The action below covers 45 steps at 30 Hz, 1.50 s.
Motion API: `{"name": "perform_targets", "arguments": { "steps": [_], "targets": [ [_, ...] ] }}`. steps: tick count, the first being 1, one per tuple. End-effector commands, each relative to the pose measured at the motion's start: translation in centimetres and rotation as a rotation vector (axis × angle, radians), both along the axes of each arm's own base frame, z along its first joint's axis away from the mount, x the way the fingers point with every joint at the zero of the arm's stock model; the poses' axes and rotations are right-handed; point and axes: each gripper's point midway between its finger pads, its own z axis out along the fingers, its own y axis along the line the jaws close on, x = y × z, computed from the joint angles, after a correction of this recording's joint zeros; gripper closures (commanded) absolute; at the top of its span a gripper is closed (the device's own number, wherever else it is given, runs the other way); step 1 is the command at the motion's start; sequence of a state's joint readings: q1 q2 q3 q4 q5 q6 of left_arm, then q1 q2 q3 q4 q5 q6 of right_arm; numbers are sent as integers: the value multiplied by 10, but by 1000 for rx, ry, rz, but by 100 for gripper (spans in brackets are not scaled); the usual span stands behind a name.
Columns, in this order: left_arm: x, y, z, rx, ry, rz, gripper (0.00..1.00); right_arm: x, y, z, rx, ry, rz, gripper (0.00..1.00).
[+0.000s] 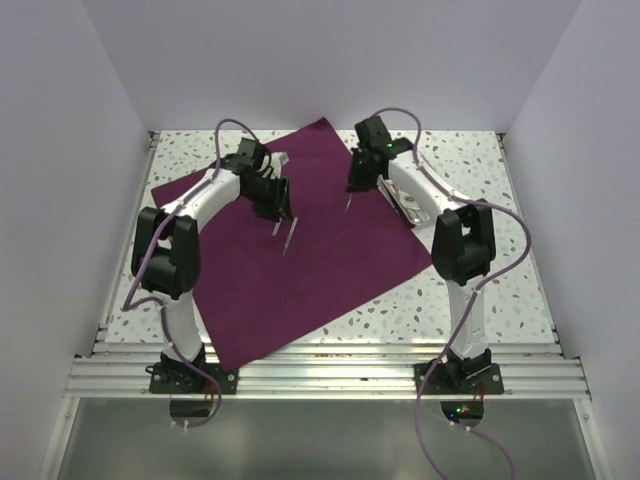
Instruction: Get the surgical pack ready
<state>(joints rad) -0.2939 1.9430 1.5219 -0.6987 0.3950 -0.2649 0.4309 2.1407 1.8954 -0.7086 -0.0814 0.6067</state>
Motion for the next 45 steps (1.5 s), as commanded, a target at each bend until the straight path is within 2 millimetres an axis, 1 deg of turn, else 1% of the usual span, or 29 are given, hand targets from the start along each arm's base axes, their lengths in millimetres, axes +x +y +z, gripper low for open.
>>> {"name": "perform_targets", "arguments": {
  "steps": [1,2,4,5,6,7,8,10,11,12,15,16,19,20,22,23,25,26,28,29,31,32,34,35,36,37,39,42,45],
  "targets": [
    [32,14,9,114,-123,36,52,23,-121,21,-478,-83,-60,100],
    [34,15,7,124,-123,43,52,29,-143,22,-565,-96,-100,100],
    [36,18,3,146,-123,57,51,38,-170,27,-667,-109,-107,100],
    [36,22,-1,175,-124,68,51,44,-187,24,-712,-105,-128,100],
    [36,23,-3,189,-125,66,51,47,-198,26,-762,-109,-108,100],
    [35,27,-6,216,-123,73,51,52,-208,27,-793,-116,-114,100],
    [30,26,-10,229,-115,67,50,54,-213,20,-832,-102,-102,100],
    [26,27,-12,251,-115,67,49,57,-226,20,-918,-97,-70,100],
    [21,25,-17,262,-105,60,49,60,-227,18,-933,-97,-55,100],
    [18,23,-18,270,-104,60,48,61,-229,11,-962,-84,-15,100],
    [12,21,-26,334,-103,59,46,64,-229,-2,-959,-61,1,100],
    [10,24,-31,369,-88,63,46,63,-227,-5,-950,-56,5,98],
    [6,22,-35,415,-83,68,51,60,-225,-11,-937,-29,11,77],
    [5,22,-36,416,-78,69,52,59,-224,-13,-913,-23,-23,68],
    [1,20,-37,425,-78,62,54,55,-225,-9,-905,-12,-29,58],
    [-2,19,-37,426,-76,57,57,53,-224,-7,-894,-13,-47,49],
    [-9,16,-41,437,-69,44,59,49,-224,5,-877,-20,-70,43],
    [-11,15,-42,438,-67,43,62,50,-218,11,-840,-33,-87,41],
    [-16,13,-44,440,-60,38,64,44,-215,21,-807,-31,-100,40],
    [-21,13,-48,443,-47,35,69,44,-213,37,-773,-59,-122,39],
    [-25,13,-49,441,-40,32,72,40,-201,48,-695,-75,-115,38],
    [-27,12,-50,439,-38,28,73,38,-197,61,-656,-100,-130,37],
    [-32,10,-53,444,-27,18,74,31,-184,68,-573,-107,-120,36],
    [-33,9,-55,445,-23,15,74,25,-178,72,-534,-109,-117,33],
    [-34,8,-56,445,-22,13,74,21,-172,72,-505,-107,-106,32],
    [-35,7,-56,444,-21,13,74,16,-170,66,-495,-90,-102,32],
    [-34,6,-55,436,-29,18,74,10,-165,66,-476,-88,-91,32],
    [-35,1,-55,425,-31,13,73,5,-160,62,-473,-80,-73,32],
    [-36,1,-60,428,-18,7,70,2,-157,60,-471,-69,-60,31]
  ]
}}
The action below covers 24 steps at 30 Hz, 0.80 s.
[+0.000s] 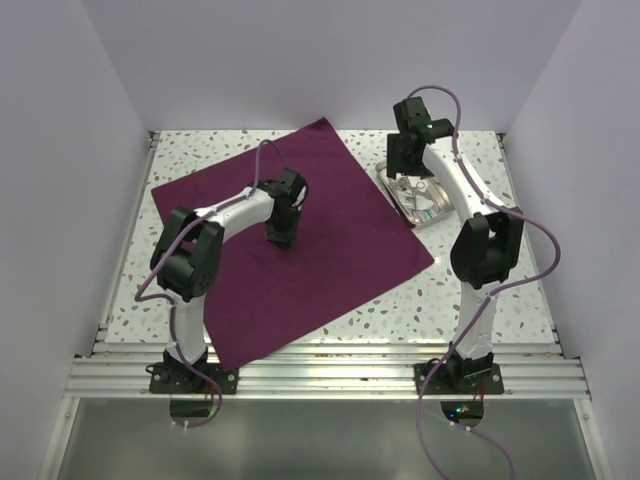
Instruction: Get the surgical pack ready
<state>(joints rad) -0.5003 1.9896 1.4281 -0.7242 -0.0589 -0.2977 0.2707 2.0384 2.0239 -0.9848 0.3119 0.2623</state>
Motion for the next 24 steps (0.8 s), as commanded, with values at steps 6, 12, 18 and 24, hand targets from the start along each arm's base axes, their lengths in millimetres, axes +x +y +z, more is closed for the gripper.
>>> {"name": "perform_targets", "arguments": {
  "steps": [6,12,18,24],
  "targets": [
    [-3,-5,-9,-4,13,1,70,-3,18,2,70,1,25,31],
    [-14,0,-28,26,56,-7,70,0,37,5,85,-11,58,31],
    [-15,0,-34,25,62,-25,88,-7,82,-3,129,7,137,31],
    [-5,-9,-10,-34,35,-39,100,-21,148,-18,418,63,183,32]
  ]
}}
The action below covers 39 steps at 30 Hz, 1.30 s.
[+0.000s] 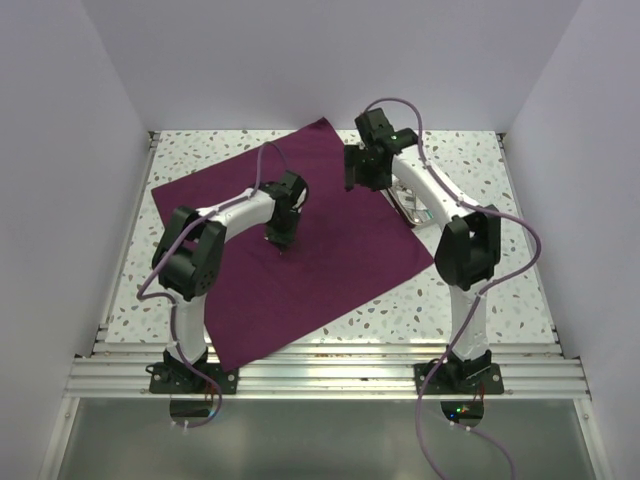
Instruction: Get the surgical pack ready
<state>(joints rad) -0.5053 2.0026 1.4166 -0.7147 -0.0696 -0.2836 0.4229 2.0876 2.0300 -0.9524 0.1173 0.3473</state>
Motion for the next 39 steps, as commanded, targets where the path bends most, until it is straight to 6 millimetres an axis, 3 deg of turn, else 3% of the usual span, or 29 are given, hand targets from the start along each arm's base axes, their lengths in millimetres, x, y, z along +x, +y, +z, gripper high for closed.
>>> {"name": "perform_targets", "arguments": {
  "steps": [1,2,3,4,5,6,8,9,16,25,32,34,37,38,39],
  "targets": [
    [1,-12,4,-61,12,-29,100,-7,53,2,298,57,15,32],
    [4,-17,11,-97,14,-37,100,-4,62,1,355,54,10,34],
    [7,-18,16,-111,7,-37,100,-11,70,-16,402,116,-2,36],
    [8,-20,21,-131,5,-37,100,-17,86,-17,501,178,-32,36],
    [14,-17,25,-159,1,-19,100,-11,97,-17,575,172,-41,37],
    [14,-21,29,-205,16,-21,100,-21,104,-36,639,252,-122,37],
    [17,-21,32,-263,36,-7,100,-14,122,-36,776,243,-128,37],
    [18,-20,34,-275,38,-3,100,-18,125,-46,805,280,-168,37],
    [22,-19,53,-365,31,28,100,-28,153,-62,829,332,-131,36],
    [18,-28,63,-429,45,20,100,-38,191,-76,829,379,-90,36],
    [19,-31,75,-455,34,11,100,-45,208,-92,809,412,-73,41],
    [20,-32,78,-460,26,11,100,-44,209,-95,808,417,-72,46],
    [23,-34,78,-469,24,7,100,-44,208,-92,794,410,-59,70],
    [24,-34,78,-474,27,6,100,-43,206,-92,777,392,-47,86],
    [28,-35,79,-483,15,5,88,-40,202,-91,763,381,-42,90]
  ]
}}
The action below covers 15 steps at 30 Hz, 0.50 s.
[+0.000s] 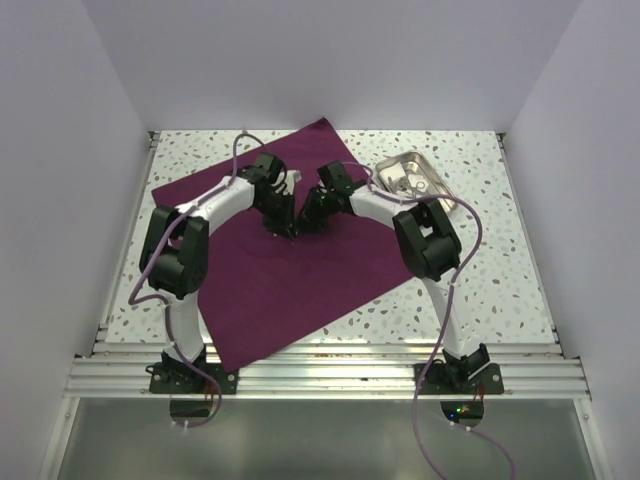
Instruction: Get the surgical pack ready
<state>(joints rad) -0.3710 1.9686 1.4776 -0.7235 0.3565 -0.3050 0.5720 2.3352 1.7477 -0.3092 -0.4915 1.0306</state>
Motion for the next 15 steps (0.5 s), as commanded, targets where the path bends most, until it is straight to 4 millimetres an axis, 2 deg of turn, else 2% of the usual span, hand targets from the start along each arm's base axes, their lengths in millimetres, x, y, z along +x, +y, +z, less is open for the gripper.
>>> {"name": "perform_targets", "arguments": {
  "steps": [1,3,5,7,8,9,10,11,13,15],
  "targets": [
    [21,-7,36,-77,-91,13,69,11,-3,28,-5,-65,24,99],
    [33,-1,39,-63,-131,33,65,16,-18,30,-63,-97,39,100],
    [43,6,41,-43,-163,54,59,24,-31,42,-107,-164,68,100],
    [57,11,45,-30,-201,65,56,33,-59,45,-198,-191,50,100],
    [63,17,44,4,-217,78,55,40,-71,60,-233,-253,63,100],
    [67,21,38,33,-217,76,55,54,-96,62,-310,-285,21,100],
    [76,22,42,52,-242,80,54,53,-118,61,-385,-273,12,100],
    [82,31,30,109,-241,90,54,62,-136,75,-442,-331,20,100],
    [92,41,25,177,-255,113,53,72,-195,79,-639,-338,-35,100],
    [96,48,13,233,-238,118,53,84,-238,95,-787,-387,-35,100]
  ]
}}
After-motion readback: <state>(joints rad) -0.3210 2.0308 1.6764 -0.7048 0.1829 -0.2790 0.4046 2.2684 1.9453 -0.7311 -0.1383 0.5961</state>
